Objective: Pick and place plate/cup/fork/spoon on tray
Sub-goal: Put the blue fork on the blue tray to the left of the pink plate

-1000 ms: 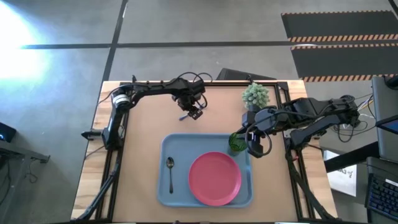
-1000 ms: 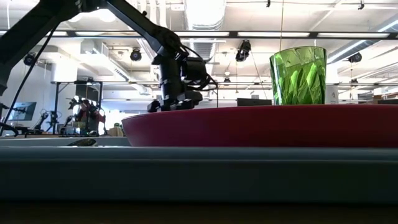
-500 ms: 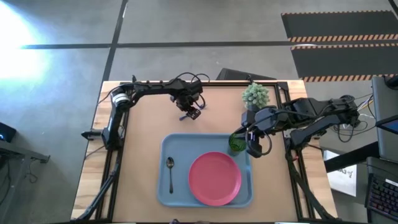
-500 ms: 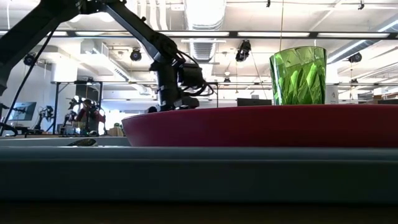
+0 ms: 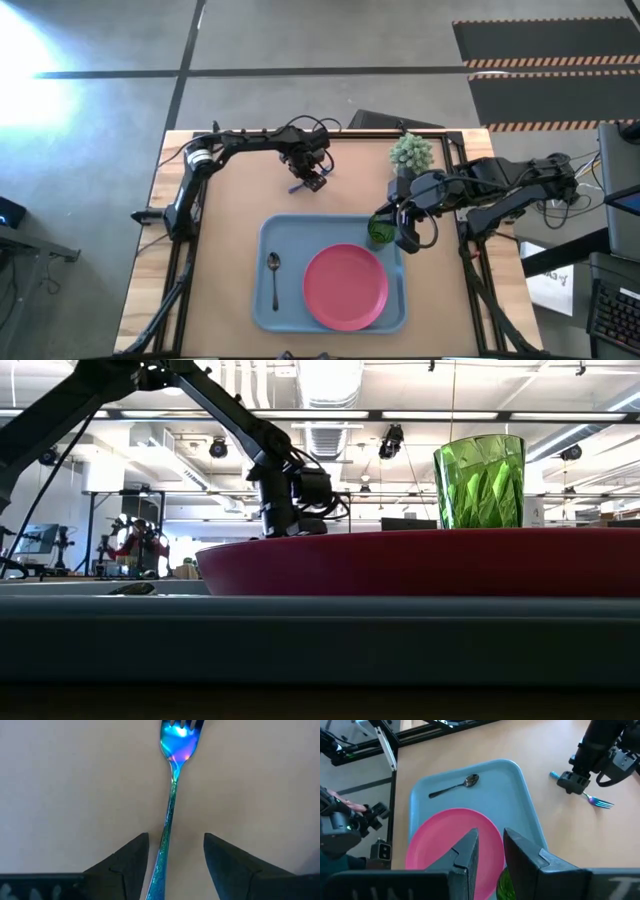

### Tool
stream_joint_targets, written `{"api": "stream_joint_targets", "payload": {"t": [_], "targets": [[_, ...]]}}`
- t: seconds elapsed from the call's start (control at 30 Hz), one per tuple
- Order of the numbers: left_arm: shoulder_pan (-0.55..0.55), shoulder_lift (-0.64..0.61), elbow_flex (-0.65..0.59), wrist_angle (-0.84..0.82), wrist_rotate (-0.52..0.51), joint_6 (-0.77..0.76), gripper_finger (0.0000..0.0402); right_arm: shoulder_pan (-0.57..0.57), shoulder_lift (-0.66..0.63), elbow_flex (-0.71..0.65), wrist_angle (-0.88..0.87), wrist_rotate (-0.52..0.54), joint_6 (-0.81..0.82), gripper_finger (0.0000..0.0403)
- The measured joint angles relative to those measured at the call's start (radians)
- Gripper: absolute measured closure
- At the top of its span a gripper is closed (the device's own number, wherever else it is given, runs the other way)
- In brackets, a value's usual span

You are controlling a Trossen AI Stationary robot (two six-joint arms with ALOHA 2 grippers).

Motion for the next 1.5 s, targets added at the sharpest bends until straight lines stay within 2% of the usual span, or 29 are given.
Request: {"api": "stream_joint_targets", "payload": {"t": [0.1, 0.27, 0.3, 0.67, 0.87, 1.03, 1.3, 1.5], "targets": [[0.000, 0.001, -0.003, 0.001, -0.009, 0.003, 0.0261, 0.000, 0.000, 0.000, 0.000, 0.000, 0.000, 0.0323], [-0.005, 0.003, -0.017, 0.015, -0.062, 0.033, 0.0378, 0.000, 0.000, 0.000, 0.000, 0.000, -0.001, 0.0323], [-0.005, 0.003, -0.019, 0.018, -0.064, 0.040, 0.0388, 0.000, 0.000, 0.000, 0.000, 0.000, -0.001, 0.0323], [-0.013, -0.001, -0.041, 0.040, -0.075, 0.020, 0.0400, 0.000, 0.000, 0.000, -0.002, 0.000, -0.004, 0.0323], [-0.015, -0.064, -0.013, 0.005, -0.063, -0.018, 0.0400, 0.000, 0.000, 0.000, -0.010, -0.004, -0.010, 0.0323], [-0.024, -0.239, -0.008, -0.025, -0.062, -0.039, 0.0401, 0.000, 0.000, 0.000, -0.040, -0.005, -0.011, 0.0323], [-0.063, -0.521, -0.022, -0.199, -0.199, -0.149, 0.0401, 0.000, 0.000, 0.000, -0.053, -0.005, -0.028, 0.0323], [-0.170, -0.658, -0.056, -0.349, -0.282, -0.304, 0.0401, 0.000, 0.000, 0.000, -0.053, -0.005, -0.060, 0.0323]]}}
